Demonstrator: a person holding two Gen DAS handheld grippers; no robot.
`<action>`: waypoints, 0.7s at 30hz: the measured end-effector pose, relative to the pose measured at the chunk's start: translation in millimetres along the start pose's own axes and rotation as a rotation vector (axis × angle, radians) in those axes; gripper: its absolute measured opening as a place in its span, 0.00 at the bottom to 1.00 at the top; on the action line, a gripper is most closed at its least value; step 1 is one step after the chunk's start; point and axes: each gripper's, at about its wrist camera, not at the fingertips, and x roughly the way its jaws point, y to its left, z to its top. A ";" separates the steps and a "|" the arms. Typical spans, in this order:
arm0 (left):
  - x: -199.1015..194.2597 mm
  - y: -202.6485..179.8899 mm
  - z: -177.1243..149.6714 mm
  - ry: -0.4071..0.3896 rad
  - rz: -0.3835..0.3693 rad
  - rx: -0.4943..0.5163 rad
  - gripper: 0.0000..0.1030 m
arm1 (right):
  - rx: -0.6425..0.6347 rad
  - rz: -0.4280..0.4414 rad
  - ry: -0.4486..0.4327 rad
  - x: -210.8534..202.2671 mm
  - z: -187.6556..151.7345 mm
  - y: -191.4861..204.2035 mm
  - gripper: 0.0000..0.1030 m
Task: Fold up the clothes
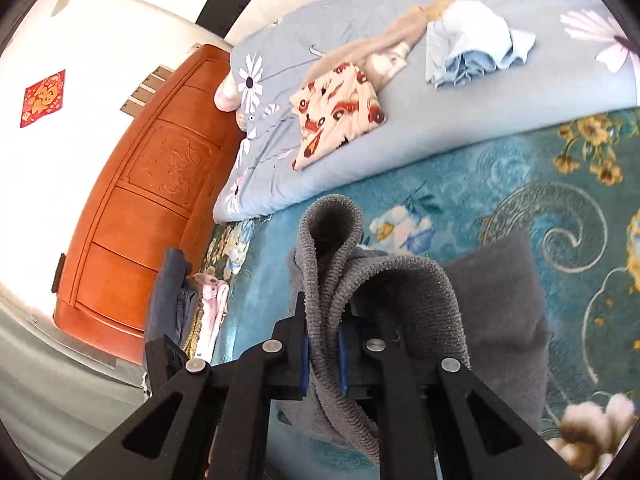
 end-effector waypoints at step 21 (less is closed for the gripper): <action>22.5 1.4 -5.1 0.089 0.027 0.005 0.68 | -0.035 -0.251 0.151 4.9 -28.2 -81.4 0.56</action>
